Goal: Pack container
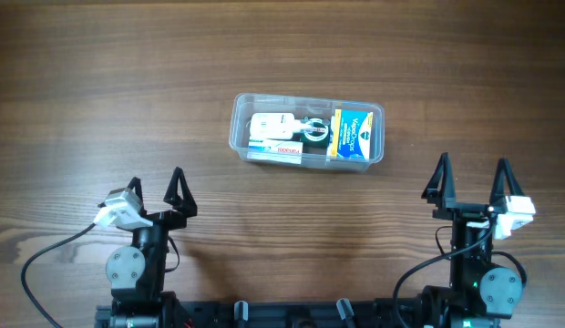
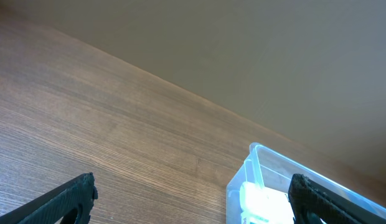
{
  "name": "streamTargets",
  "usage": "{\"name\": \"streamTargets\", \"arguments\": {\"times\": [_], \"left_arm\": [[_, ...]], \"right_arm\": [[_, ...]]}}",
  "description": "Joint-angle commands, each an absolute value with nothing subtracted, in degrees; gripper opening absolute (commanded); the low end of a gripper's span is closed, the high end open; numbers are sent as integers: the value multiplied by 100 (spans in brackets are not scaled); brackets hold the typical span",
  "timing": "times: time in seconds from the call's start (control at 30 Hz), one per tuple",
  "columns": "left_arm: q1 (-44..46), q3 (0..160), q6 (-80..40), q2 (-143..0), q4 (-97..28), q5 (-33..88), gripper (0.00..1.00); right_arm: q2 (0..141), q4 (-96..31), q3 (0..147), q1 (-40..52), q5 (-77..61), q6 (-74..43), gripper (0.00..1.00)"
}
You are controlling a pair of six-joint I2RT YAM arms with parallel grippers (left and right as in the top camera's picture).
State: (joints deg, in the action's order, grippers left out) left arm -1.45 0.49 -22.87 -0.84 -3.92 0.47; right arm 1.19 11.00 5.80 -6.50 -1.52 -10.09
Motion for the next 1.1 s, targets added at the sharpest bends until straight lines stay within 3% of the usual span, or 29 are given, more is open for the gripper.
{"name": "streamTargets", "arguments": {"times": [0.0,0.2,0.4,1.07], "left_arm": [[-117,34,-2318,-49,-425,56,100],[-117,34,-2318,-49,-427,56,100],[-117,34,-2316,-49,-425,56,100],[-117,34,-2318,-49,-425,56,100]], "right_arm": [[19,1144,346,-622,-266,-899,100],[19,1225,30,-620,-266,-897,100],[19,12,30,-622,-268,-902,100],[58,12,30,-622,-268,-904,100]]}}
